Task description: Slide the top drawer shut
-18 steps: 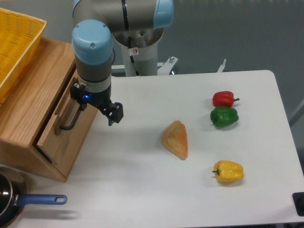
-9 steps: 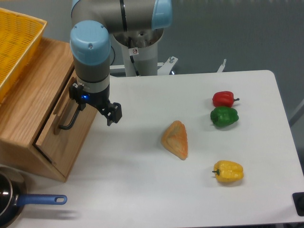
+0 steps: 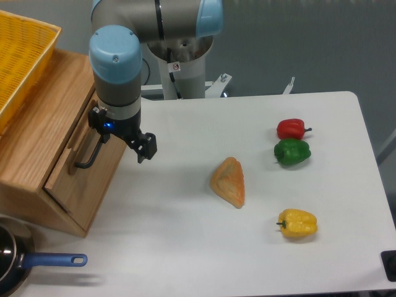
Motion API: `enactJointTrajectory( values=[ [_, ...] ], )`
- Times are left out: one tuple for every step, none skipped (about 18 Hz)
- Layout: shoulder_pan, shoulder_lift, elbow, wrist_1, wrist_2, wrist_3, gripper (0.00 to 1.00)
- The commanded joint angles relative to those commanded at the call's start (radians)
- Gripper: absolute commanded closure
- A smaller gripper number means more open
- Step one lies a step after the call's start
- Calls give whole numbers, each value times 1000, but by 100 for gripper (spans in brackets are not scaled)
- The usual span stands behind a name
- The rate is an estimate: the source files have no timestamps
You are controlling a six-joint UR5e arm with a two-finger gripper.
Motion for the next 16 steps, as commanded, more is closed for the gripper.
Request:
enactJointTrajectory(
  values=[
    [0, 0, 0, 0, 0, 0, 0],
    [2, 0, 0, 0, 0, 0, 0],
    [3, 0, 2, 0, 0, 0, 0],
    [8, 0, 5, 2, -2, 2, 0],
    [14, 0, 8, 2, -2, 2, 0],
    [23, 0, 11, 5, -2, 8, 0],
    [37, 0, 12, 6, 0, 11, 0],
    [47, -2, 12, 8, 2, 14, 0],
    [60, -2, 14, 9, 3, 29, 0],
    [80, -2, 17, 12, 3, 50, 0],
    [95, -2, 20, 15, 3, 73, 0],
    [110, -2, 21, 17, 5, 112, 0],
    [123, 0, 23, 23, 8, 162, 0],
    [132, 0, 25, 32, 11, 207, 0],
    [153, 0, 25, 38, 11, 242, 0],
    [170, -2, 20, 41, 17, 282, 0]
  ],
)
